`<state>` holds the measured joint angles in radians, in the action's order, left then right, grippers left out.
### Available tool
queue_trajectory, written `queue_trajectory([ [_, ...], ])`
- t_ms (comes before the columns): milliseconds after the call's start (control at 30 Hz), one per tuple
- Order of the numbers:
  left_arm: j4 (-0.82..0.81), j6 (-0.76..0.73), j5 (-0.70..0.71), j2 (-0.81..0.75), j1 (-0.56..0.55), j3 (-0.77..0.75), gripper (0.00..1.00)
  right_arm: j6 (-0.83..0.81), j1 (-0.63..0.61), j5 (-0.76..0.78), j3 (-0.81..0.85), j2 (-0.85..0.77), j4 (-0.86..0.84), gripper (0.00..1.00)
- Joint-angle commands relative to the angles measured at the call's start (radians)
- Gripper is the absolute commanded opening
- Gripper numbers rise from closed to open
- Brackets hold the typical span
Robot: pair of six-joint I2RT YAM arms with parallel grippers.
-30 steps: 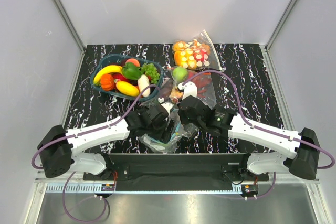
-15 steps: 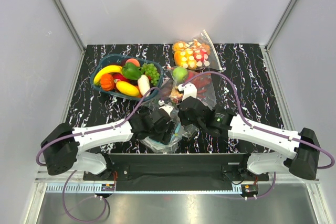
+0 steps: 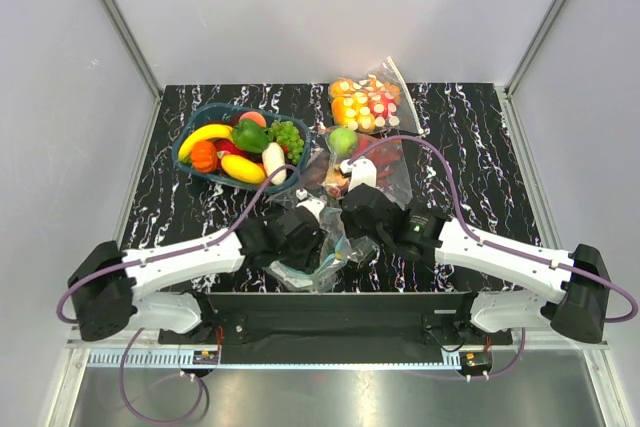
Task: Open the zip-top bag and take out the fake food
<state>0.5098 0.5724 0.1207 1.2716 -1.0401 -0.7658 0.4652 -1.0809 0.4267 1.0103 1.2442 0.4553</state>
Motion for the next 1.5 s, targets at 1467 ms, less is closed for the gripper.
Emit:
queue_trajectory([
  [1467, -0.048, -0.132, -0.016, -0.126, 0.293, -0.122, 0.38, 0.049, -0.001, -0.068, -0.09, -0.089, 0.043, 0.06],
])
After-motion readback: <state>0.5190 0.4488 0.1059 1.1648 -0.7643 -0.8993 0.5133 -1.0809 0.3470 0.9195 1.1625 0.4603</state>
